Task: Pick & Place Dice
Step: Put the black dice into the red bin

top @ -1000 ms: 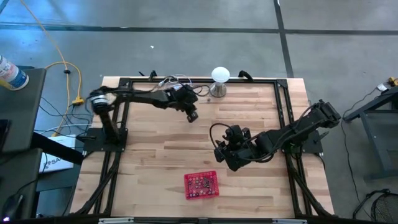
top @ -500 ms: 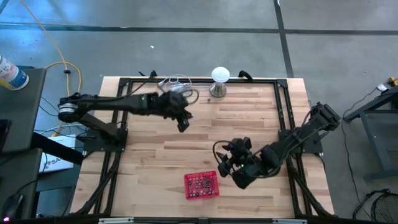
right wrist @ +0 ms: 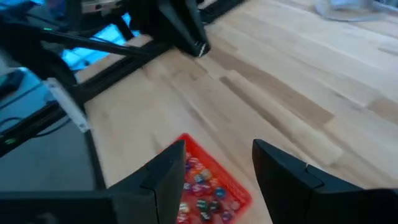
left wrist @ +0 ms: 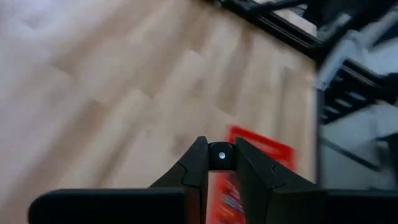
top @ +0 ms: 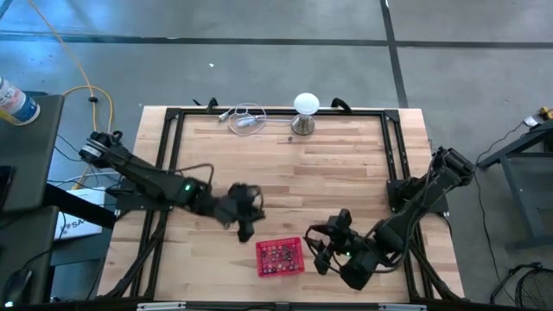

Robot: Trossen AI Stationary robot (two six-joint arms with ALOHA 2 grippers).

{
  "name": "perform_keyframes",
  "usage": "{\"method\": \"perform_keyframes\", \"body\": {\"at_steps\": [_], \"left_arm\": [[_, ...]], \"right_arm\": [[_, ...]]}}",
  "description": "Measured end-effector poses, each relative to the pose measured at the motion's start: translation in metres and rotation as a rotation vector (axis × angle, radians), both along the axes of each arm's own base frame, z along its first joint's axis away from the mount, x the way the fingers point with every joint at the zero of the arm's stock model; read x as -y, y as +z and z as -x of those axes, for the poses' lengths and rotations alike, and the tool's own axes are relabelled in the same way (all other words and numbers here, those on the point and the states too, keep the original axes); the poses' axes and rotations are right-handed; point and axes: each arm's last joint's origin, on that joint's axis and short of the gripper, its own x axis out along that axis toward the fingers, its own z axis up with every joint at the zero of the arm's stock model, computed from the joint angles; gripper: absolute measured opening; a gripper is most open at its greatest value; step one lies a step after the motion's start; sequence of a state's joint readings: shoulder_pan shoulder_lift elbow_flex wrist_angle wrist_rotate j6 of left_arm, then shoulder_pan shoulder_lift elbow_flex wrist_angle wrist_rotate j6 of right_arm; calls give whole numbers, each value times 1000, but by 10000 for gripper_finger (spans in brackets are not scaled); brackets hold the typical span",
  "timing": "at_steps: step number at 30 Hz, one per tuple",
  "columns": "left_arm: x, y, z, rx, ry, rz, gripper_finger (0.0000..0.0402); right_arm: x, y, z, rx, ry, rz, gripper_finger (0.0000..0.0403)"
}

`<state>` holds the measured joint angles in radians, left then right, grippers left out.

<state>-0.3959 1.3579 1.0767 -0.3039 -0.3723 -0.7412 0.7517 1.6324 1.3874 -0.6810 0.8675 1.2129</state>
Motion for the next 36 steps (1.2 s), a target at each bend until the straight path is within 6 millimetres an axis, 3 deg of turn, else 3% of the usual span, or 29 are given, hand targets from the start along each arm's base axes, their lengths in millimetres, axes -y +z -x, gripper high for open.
{"method": "perform_keyframes", "body": {"at_steps": [3, 8, 15, 19, 24, 30, 36], "left_arm": [[28, 2, 3, 62, -62, 79, 47], [87, -5, 1, 225, -251, 32, 47], [133, -55, -22, 311, -299, 13, 56], [137, -70, -30, 329, -261, -87, 57], [125, -91, -41, 258, -170, -275, 58], [112, -97, -55, 232, -227, -236, 59], [109, -101, -56, 193, -279, -246, 60]], "right_arm": [[-8, -3, -5, 23, 35, 9, 177], [-28, -15, -13, 53, 104, 20, 177], [-43, -24, -19, 68, 171, -23, 177], [-50, -27, -15, 57, 201, -38, 177], [-55, -27, -10, 56, 216, -41, 177], [-54, -31, -4, 31, 166, -76, 177], [-53, -32, -4, 36, 139, -70, 177]]}}
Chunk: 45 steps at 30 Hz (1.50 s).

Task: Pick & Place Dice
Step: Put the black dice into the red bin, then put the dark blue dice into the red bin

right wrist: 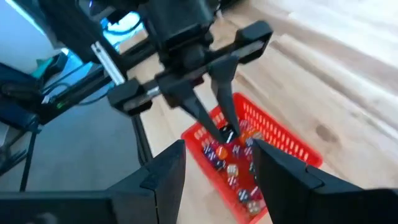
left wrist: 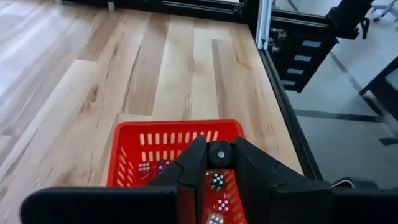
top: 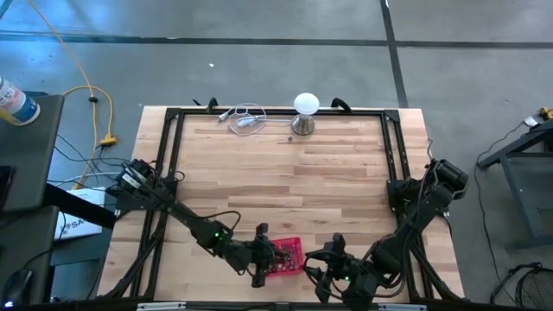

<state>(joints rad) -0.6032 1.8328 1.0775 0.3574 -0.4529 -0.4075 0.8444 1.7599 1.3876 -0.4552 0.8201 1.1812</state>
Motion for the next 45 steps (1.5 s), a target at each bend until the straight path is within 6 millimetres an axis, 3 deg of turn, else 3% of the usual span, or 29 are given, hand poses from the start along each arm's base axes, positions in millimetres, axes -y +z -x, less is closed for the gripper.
{"method": "perform_keyframes", "body": {"at_steps": [15, 26, 33, 39, 45], "left_arm": [[-2, -6, 2, -64, -13, -21, 129], [-2, -9, 3, -88, -26, -63, 134], [-5, -8, 2, -102, -21, -22, 134], [-27, 18, 3, -98, 34, 34, 134], [-67, 43, -6, -58, 63, 96, 134]], "right_arm": [[16, 1, -14, 17, -69, 30, 177], [41, -1, -38, -79, -7, 24, 177], [41, -2, -38, -88, 0, 6, 177], [41, 5, -25, -47, -95, 43, 177], [46, 9, -20, -41, -138, 78, 177]]}}
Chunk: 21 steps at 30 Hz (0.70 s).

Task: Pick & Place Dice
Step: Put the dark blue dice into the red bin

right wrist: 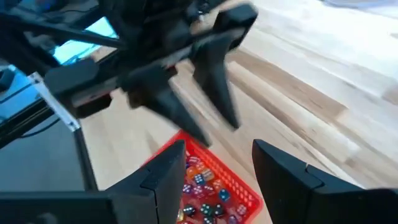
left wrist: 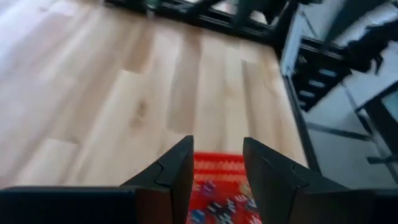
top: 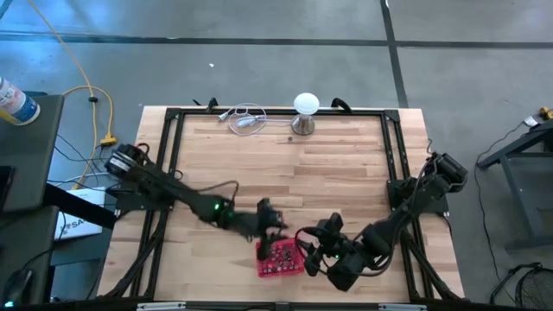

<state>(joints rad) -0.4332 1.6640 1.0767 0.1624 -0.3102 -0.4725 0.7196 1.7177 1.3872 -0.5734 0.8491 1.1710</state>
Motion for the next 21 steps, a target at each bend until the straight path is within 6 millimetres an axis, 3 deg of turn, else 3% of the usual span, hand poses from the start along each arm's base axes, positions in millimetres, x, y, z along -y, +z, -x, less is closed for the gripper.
{"method": "perform_keyframes", "body": {"at_steps": [9, 21], "left_arm": [[-87, -7, -18, -122, 220, 36, 134], [-220, -11, -13, -192, 513, -54, 134]], "right_arm": [[17, 5, 12, -50, -105, -48, 177], [31, 7, 27, -109, -221, -90, 177]]}}
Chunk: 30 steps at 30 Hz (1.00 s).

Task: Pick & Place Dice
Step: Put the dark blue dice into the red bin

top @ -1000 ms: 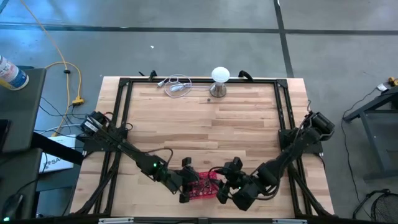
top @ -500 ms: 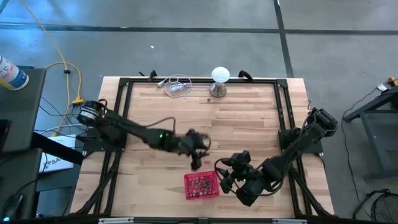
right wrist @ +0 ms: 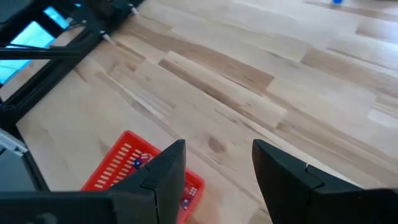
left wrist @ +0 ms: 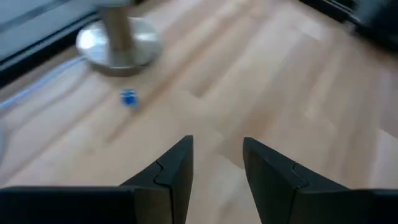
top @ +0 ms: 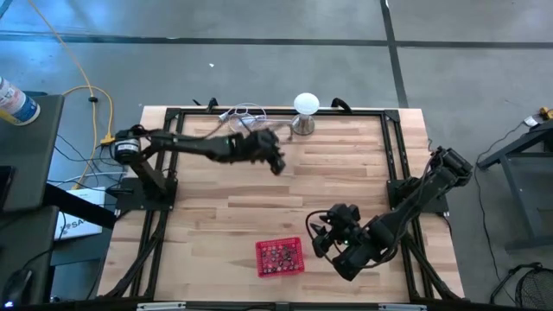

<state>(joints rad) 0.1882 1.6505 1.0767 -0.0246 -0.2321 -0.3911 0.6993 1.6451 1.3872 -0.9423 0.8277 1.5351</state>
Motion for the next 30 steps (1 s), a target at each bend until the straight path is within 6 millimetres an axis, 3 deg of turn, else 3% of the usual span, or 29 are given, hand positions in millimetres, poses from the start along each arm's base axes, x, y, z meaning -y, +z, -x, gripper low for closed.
{"method": "perform_keyframes", "body": {"at_steps": [5, 9, 15, 20, 26, 30], "left_arm": [[-49, -2, 13, 40, 137, 110, 131], [-75, -7, 11, 37, 129, 183, 119], [-90, -24, -25, -110, 51, 247, 105], [-101, -21, -54, -209, 36, 233, 104], [-115, -22, -55, -250, 41, 162, 104], [-125, -35, -55, -272, 57, 165, 104]], "right_arm": [[6, 2, 1, -4, -45, -43, 177], [13, 2, -2, -4, -89, -58, 177], [29, 2, -12, 1, -144, -55, 177], [36, 2, -18, 7, -172, -57, 177], [37, 2, -18, 7, -176, -57, 177], [37, 2, -17, 3, -178, -59, 177]]}}
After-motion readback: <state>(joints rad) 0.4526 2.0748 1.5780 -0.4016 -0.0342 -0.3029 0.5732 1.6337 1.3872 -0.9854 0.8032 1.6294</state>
